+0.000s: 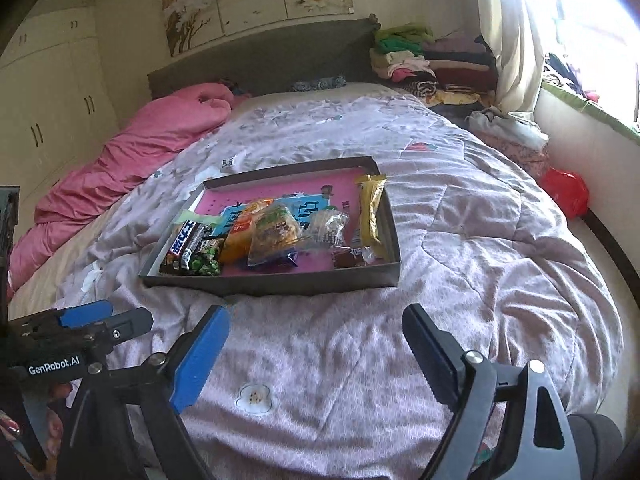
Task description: Organize snacks
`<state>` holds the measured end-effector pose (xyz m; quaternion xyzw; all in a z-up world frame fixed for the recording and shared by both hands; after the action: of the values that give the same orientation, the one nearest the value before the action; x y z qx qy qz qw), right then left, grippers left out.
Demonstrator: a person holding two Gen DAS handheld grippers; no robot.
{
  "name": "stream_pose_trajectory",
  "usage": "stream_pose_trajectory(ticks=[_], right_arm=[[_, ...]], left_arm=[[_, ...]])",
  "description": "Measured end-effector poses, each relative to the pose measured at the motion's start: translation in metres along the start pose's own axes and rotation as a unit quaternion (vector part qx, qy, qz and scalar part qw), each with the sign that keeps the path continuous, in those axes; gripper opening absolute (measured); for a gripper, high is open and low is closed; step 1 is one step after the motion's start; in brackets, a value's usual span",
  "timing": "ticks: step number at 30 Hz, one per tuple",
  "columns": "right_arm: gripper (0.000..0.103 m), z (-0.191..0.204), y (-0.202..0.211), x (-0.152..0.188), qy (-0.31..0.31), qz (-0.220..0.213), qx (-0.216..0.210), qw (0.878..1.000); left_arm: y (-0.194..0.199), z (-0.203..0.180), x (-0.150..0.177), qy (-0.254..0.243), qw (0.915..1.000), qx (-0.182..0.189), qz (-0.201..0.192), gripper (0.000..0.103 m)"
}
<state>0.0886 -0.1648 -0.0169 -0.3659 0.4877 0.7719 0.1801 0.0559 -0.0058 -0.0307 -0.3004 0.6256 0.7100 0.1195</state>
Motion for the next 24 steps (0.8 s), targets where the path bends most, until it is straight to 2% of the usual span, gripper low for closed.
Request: stream_pose_trajectory(ticks=[24], right_arm=[[0.09, 0.001, 0.001, 0.007, -0.005, 0.006, -0.003, 1.0]], left_arm=[[0.012, 0.002, 0.001, 0.001, 0.9998, -0.012, -0.014, 0.077]])
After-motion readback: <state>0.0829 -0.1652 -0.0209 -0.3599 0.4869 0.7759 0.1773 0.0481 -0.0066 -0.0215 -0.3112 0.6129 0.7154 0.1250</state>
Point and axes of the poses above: each gripper's, at about its wrist camera, not at the fingertips, and y roughly against the way its jaws point, z to its left, x to its underside, the point moved 3 cm from there along -y, roughly the way its jaws point, and after that the axes turned 13 degrees about -x, right-handed, at the moved point
